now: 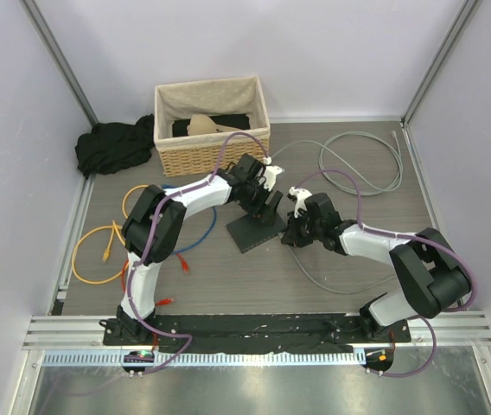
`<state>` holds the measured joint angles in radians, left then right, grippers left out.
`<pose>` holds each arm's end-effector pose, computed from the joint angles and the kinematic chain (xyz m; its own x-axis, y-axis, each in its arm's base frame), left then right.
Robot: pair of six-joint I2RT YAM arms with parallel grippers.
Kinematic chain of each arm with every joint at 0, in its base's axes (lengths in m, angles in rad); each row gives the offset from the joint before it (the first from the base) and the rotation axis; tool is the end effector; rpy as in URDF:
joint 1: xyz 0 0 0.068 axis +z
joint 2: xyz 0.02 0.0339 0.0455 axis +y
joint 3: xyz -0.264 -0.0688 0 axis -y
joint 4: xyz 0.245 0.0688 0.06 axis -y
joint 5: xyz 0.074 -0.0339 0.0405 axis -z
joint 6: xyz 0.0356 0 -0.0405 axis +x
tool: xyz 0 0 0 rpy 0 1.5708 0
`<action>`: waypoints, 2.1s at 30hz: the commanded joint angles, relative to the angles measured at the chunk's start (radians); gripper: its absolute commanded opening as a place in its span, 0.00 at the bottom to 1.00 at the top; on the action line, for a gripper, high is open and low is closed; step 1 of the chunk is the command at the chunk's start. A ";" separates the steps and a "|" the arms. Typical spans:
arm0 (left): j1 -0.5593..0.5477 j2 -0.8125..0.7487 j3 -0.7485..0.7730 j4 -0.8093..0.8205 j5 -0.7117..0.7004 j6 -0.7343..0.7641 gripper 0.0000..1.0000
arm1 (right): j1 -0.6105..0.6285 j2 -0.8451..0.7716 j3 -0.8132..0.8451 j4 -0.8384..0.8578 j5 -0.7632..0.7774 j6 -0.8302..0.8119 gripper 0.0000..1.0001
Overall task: Insert the plug into the switch port
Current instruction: Insert the connector into the switch port, then pick up the connector from the center of the board.
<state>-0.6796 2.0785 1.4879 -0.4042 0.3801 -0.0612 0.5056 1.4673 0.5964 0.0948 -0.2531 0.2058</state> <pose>0.3367 -0.2891 0.1678 -0.6964 0.4897 -0.5246 0.6995 0.6264 -0.3439 0.2353 0.1404 0.1514 -0.7277 -0.1767 -0.6627 -0.4868 0.8137 0.3175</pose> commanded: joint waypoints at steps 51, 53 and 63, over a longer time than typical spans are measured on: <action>0.086 -0.283 0.005 -0.160 -0.292 -0.304 1.00 | -0.062 -0.338 0.006 -0.018 0.196 -0.052 0.70; 0.087 -0.337 -0.066 -0.162 -0.346 -0.348 1.00 | -0.062 -0.373 0.005 -0.056 0.187 -0.043 0.73; 0.110 -0.681 -0.477 -0.177 -0.682 -0.666 0.95 | -0.049 -0.450 0.002 -0.132 0.143 0.000 0.83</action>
<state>-0.5858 1.4544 1.1118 -0.5716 -0.1345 -0.5602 0.4465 1.0294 0.5999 -0.0200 -0.0895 0.1783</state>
